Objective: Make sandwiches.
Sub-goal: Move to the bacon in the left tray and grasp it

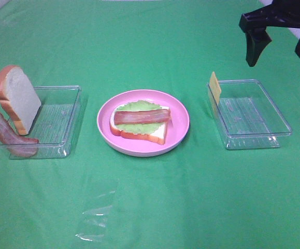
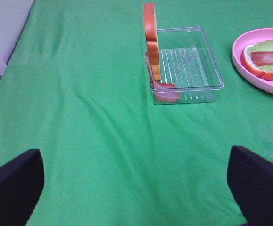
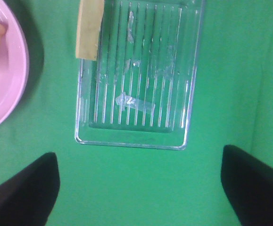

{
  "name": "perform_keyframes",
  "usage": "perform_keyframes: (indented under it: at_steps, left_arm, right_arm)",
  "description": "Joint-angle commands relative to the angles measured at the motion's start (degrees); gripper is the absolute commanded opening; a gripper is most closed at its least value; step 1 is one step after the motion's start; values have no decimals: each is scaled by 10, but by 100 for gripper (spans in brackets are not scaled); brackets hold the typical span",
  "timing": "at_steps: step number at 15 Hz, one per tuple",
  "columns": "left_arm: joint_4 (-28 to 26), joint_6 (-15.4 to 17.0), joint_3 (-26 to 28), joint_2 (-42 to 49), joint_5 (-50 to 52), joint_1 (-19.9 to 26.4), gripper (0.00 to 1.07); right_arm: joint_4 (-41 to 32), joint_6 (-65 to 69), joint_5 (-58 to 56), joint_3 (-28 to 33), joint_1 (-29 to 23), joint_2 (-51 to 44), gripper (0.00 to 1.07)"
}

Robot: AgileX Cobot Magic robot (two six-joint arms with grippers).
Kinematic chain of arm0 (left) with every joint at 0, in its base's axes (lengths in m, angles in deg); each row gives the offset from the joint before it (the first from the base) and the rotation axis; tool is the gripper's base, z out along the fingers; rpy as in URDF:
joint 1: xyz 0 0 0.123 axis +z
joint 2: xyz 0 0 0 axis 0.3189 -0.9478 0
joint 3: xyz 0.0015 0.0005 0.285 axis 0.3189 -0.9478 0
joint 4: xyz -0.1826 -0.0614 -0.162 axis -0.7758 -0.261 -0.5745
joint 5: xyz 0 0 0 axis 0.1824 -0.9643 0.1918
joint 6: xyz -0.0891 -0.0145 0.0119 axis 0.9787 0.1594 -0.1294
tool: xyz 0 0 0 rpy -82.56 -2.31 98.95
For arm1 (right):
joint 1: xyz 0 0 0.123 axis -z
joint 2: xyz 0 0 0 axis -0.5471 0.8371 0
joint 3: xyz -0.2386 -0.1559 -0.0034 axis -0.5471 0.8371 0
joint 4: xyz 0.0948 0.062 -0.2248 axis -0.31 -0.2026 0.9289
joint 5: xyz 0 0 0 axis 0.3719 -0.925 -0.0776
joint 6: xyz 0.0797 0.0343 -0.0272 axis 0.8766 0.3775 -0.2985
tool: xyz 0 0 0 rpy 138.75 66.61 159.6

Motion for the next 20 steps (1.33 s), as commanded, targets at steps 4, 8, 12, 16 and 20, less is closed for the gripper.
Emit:
perform_keyframes:
  at_steps: [4,8,12,16,20]
  left_arm:
    - [-2,3,-2,8,3,-2,98]
    - [-2,3,-2,8,3,-2,98]
    - [-2,3,-2,8,3,-2,98]
    - [-2,3,-2,8,3,-2,98]
    - [-2,3,-2,8,3,-2,98]
  right_arm:
    - [-12,-6,-39,60,2,-74,89]
    - [-17,-6,-35,170,2,-188,88]
    - [-15,-6,-2,288,2,-307,88]
    - [-15,-6,16,398,2,-447,88]
    - [-15,-6,16,471,2,-567,88]
